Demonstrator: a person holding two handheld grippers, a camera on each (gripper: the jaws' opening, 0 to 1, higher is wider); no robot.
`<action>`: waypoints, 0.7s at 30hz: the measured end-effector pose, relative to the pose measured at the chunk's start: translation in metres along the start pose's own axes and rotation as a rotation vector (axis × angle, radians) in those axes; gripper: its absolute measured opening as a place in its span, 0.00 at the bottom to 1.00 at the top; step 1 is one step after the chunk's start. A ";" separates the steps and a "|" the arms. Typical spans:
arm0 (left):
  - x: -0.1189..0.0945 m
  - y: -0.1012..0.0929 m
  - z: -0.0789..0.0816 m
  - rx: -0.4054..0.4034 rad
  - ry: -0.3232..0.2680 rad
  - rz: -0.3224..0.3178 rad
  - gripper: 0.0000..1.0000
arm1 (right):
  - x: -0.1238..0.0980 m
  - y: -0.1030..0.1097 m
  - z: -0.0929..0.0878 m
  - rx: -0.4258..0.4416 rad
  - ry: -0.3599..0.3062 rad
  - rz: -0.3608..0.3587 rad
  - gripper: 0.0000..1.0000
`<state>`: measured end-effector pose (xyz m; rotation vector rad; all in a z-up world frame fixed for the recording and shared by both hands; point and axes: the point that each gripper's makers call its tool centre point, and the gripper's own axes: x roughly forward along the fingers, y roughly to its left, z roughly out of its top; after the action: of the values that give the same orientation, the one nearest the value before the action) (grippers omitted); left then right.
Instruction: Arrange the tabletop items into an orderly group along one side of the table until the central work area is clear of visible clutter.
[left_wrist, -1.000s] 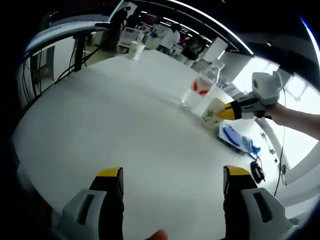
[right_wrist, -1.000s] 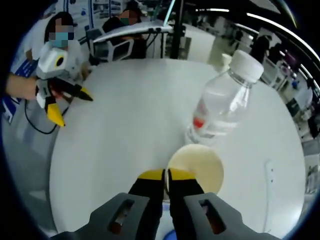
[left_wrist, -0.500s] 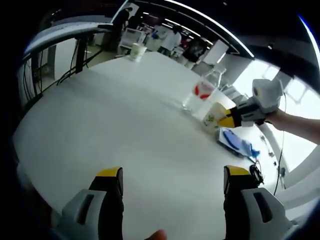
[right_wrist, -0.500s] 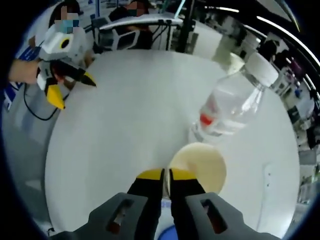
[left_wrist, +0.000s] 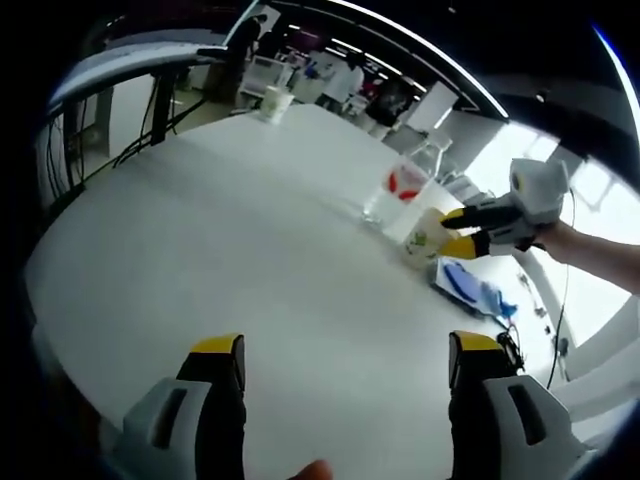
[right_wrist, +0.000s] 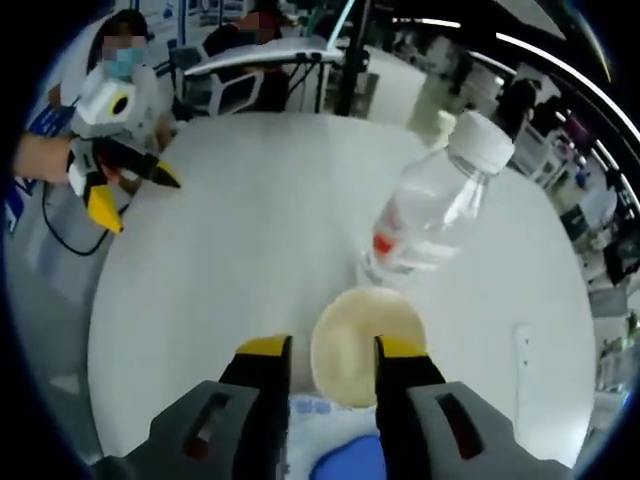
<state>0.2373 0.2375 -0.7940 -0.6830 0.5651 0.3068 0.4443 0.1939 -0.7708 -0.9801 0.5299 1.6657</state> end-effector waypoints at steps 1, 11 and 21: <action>0.001 -0.001 0.000 0.004 0.002 -0.002 0.81 | -0.002 0.000 0.001 0.019 -0.013 -0.001 0.32; 0.005 -0.007 0.007 0.065 0.018 -0.018 0.83 | -0.025 -0.010 0.000 0.150 -0.122 -0.061 0.42; 0.012 -0.010 0.008 0.113 0.045 -0.034 0.84 | -0.048 -0.015 -0.014 0.272 -0.190 -0.126 0.53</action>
<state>0.2545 0.2362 -0.7904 -0.5906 0.6083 0.2262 0.4669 0.1606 -0.7378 -0.6372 0.5391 1.5085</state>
